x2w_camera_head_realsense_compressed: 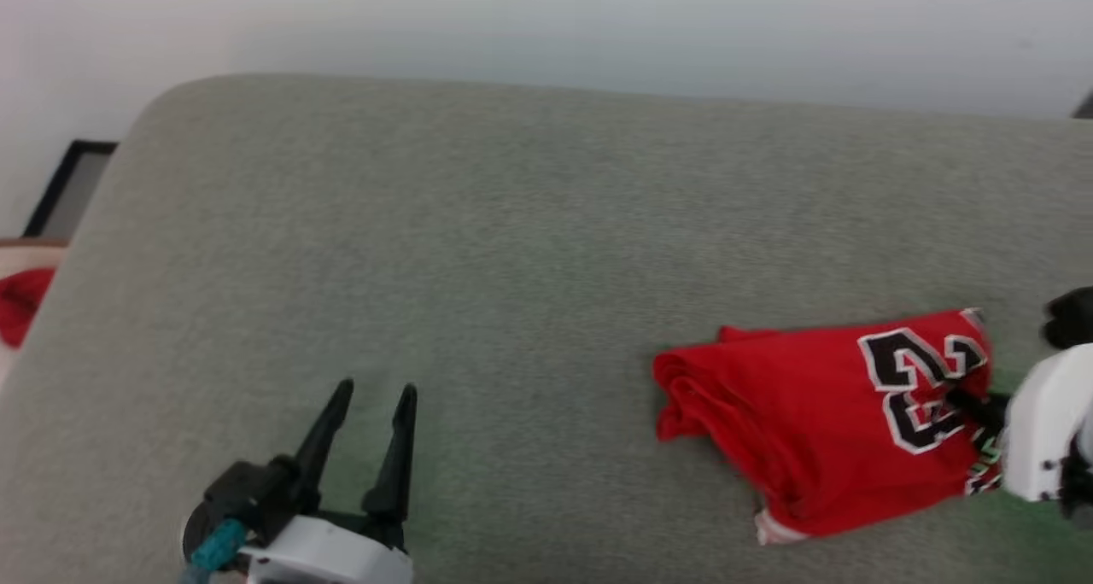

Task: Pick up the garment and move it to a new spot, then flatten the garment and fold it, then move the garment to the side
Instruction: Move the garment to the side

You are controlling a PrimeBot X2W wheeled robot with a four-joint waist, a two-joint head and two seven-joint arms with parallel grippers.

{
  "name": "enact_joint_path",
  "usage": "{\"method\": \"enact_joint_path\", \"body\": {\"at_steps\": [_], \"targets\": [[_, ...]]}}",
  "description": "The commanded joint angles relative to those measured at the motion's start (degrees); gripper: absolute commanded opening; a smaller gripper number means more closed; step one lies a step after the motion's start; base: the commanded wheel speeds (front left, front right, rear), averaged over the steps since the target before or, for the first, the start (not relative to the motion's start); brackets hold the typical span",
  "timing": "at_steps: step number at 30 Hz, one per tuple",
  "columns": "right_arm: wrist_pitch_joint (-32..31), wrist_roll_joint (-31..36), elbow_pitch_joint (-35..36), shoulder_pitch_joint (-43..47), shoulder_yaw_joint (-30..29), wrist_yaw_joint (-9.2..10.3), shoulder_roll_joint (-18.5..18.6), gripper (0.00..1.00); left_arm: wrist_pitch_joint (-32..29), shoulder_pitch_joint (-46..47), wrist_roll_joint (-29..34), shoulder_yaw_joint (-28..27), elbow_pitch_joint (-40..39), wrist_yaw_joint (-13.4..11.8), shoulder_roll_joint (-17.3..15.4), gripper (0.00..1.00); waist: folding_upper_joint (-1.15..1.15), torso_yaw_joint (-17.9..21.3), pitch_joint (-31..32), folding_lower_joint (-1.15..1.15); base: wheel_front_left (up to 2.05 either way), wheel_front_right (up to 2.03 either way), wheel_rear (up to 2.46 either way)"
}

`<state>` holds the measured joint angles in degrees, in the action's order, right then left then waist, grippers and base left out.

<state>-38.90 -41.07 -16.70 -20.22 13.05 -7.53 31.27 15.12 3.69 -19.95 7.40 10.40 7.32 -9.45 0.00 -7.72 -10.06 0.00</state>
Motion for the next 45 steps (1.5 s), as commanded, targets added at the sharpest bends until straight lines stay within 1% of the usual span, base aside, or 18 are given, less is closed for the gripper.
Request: {"method": "enact_joint_path", "body": {"at_steps": [1,7,12,16,19,25,31,39,43,45], "targets": [[1.6,-0.8,0.9,1.2,-1.2,0.08,1.1,0.00,0.0,1.1,-0.3,0.4,-1.0,0.2,-0.9,1.00,0.00,3.5,0.7,0.00,0.00,0.00,0.00],[5.9,-2.4,1.6,3.7,-6.7,0.07,3.2,0.00,0.0,3.8,-0.3,3.0,-2.8,0.2,-3.0,1.00,0.00,10.1,-0.7,0.00,0.00,0.00,0.00],[8.9,-2.3,-0.1,4.9,-10.6,0.07,3.6,0.00,0.0,7.4,-0.6,5.1,-3.3,0.2,-5.0,1.00,0.00,15.4,-2.3,0.00,0.00,0.00,0.00],[11.2,-0.8,-2.8,3.3,-12.2,0.07,3.8,0.00,0.0,10.9,-0.8,7.6,-2.5,0.2,-7.0,1.00,0.00,18.7,-3.9,0.00,0.00,0.00,0.00],[13.2,0.6,-5.4,0.7,-13.3,0.07,4.1,0.00,0.0,14.0,-1.0,9.4,-2.1,0.2,-8.1,1.00,0.00,20.1,-5.3,0.00,0.00,0.00,0.00],[18.6,3.2,-12.5,-7.7,-14.1,0.07,5.3,0.00,0.0,20.0,-0.6,12.2,-2.4,0.2,-11.0,1.00,0.00,20.7,-9.5,0.00,0.00,0.00,0.00],[23.5,5.8,-21.8,-17.5,-13.6,0.07,6.4,0.00,0.0,25.0,-0.5,14.1,-3.2,0.2,-13.2,1.00,0.00,19.4,-13.1,0.00,0.00,0.00,0.00],[28.5,8.4,-32.7,-26.0,-10.8,0.07,8.6,0.00,0.0,28.4,-1.1,16.8,-3.3,0.2,-14.1,1.00,0.00,16.9,-14.5,0.00,0.00,0.00,0.00],[32.1,9.3,-36.6,-28.6,-9.6,0.07,8.9,0.00,0.0,29.2,-1.1,17.8,-3.3,0.2,-14.6,1.00,0.00,16.0,-15.2,0.00,0.00,0.00,0.00],[32.6,9.9,-37.5,-29.0,-8.9,0.07,9.1,0.00,0.0,29.3,-1.1,17.8,-3.2,0.2,-14.8,1.00,0.00,15.8,-15.4,0.00,0.00,0.00,0.00]]}}
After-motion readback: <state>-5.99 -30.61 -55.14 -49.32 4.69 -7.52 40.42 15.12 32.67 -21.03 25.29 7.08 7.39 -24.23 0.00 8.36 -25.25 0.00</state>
